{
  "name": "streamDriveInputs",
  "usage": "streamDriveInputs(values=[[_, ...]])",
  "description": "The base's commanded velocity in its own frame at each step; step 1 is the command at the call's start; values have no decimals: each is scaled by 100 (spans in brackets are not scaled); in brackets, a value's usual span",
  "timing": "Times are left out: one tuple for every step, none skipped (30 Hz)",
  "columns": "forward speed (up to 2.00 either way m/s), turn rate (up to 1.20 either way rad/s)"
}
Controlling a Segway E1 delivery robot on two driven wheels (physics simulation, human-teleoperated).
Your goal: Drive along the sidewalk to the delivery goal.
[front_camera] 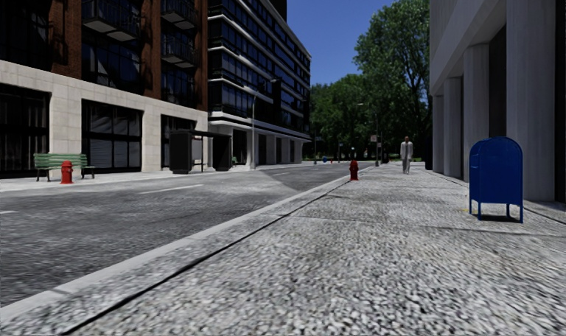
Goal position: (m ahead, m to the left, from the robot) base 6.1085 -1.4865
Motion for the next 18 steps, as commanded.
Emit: streamDriveInputs(values=[[173, -33], [174, -33], [174, -33], [174, -33], [174, -33], [174, -33], [174, -33], [174, -33], [173, -33], [173, -33], [173, -33], [173, -35], [173, -40], [173, -40], [173, -43], [173, -45], [173, -45], [173, -45]])
